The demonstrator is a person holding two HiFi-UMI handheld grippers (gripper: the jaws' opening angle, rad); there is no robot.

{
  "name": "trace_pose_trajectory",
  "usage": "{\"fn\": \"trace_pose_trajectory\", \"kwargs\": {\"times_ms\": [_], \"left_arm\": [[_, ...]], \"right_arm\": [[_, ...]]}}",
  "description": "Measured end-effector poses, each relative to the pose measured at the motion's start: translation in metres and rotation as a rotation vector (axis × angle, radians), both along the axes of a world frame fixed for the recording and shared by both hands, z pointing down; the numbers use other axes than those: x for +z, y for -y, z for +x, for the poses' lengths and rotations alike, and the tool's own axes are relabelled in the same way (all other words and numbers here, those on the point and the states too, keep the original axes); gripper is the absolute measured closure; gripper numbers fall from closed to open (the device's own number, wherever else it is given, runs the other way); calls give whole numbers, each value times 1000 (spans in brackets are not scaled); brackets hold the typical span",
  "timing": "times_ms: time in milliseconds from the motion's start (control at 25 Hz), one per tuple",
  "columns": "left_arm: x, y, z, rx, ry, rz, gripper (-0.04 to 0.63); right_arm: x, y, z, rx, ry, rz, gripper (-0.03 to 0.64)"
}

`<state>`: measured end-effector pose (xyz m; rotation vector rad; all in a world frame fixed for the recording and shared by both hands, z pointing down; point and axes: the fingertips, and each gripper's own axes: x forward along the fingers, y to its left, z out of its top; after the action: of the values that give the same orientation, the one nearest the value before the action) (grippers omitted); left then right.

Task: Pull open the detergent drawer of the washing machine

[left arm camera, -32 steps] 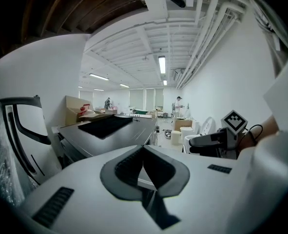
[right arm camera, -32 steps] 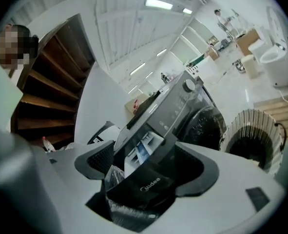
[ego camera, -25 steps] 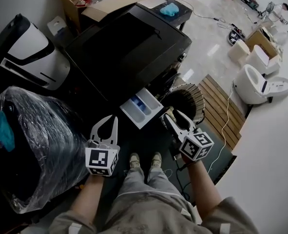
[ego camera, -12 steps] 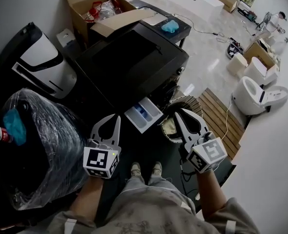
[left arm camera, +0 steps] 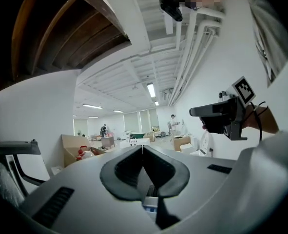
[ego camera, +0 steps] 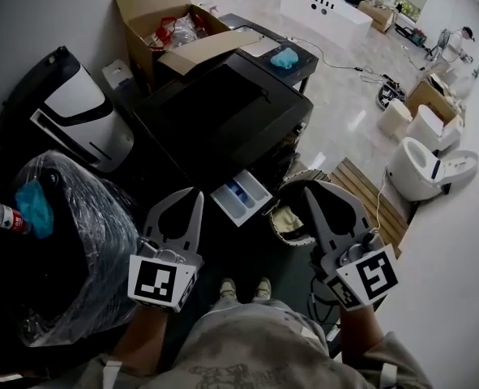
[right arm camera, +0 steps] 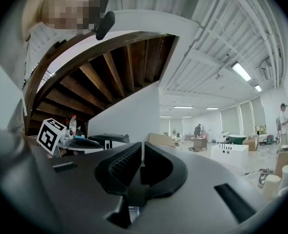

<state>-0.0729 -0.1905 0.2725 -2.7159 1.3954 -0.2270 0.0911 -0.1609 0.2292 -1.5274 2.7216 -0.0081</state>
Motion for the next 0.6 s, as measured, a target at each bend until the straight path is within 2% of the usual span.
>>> {"fn": "trace_pose_trajectory", "kwargs": {"times_ms": [120,320,600], "left_arm": [[-21,-10,5,4,-35,4,578],[-38,-19,5,5,-20,36,578],[-40,-27,4,-3,-19,38,578]], "right_arm": [[-21,-13,-1,-8,-5,45,574],[-38,-24,-6,-31,-57,96,574],[-35,-28,-9,-59,-55,83,575]]}}
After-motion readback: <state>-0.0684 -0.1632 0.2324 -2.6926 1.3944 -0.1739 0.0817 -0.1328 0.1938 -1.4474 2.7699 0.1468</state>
